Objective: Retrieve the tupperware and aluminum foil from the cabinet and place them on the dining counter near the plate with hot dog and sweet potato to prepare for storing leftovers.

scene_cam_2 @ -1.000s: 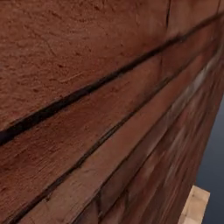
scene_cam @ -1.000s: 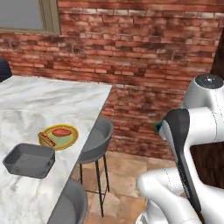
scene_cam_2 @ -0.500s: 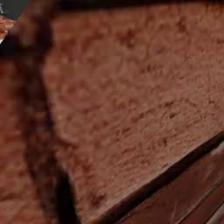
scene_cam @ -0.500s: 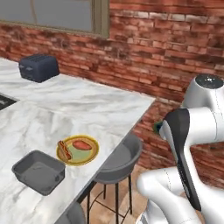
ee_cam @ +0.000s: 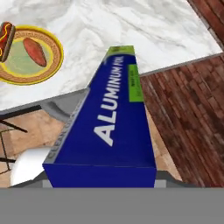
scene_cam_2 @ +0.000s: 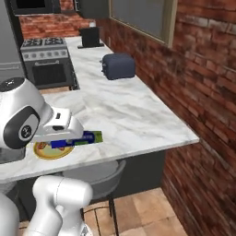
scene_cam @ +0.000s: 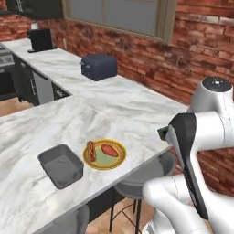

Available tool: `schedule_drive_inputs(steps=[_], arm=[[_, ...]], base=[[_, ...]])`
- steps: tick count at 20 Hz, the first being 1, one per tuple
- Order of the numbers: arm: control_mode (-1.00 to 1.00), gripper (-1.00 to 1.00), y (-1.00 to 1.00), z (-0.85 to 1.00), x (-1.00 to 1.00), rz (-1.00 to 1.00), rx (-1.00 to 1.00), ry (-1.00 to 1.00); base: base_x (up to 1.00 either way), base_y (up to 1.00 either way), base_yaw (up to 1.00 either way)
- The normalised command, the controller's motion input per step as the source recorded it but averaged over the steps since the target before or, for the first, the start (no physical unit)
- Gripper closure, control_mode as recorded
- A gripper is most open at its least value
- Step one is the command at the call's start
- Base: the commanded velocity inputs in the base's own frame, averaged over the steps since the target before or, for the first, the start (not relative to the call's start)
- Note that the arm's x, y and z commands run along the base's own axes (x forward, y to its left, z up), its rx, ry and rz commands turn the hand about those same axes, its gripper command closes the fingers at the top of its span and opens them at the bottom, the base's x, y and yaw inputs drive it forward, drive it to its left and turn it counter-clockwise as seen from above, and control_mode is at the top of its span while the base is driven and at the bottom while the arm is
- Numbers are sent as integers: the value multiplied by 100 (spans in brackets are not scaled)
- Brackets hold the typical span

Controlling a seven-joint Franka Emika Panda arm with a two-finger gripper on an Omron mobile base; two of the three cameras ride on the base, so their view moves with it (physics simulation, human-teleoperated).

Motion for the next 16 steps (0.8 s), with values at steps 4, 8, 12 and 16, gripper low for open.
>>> schedule_drive_inputs(steps=[4,8,12,16], arm=[[100,100,0,0,0,0,0,0],[-100,100,-1,-14,49,52,1,0],[-100,100,-26,-24,74,48,7,0],[-100,100,-28,-23,47,10,5,-5]], base=[[45,0,73],[13,0,19],[0,0,0],[0,0,0]])
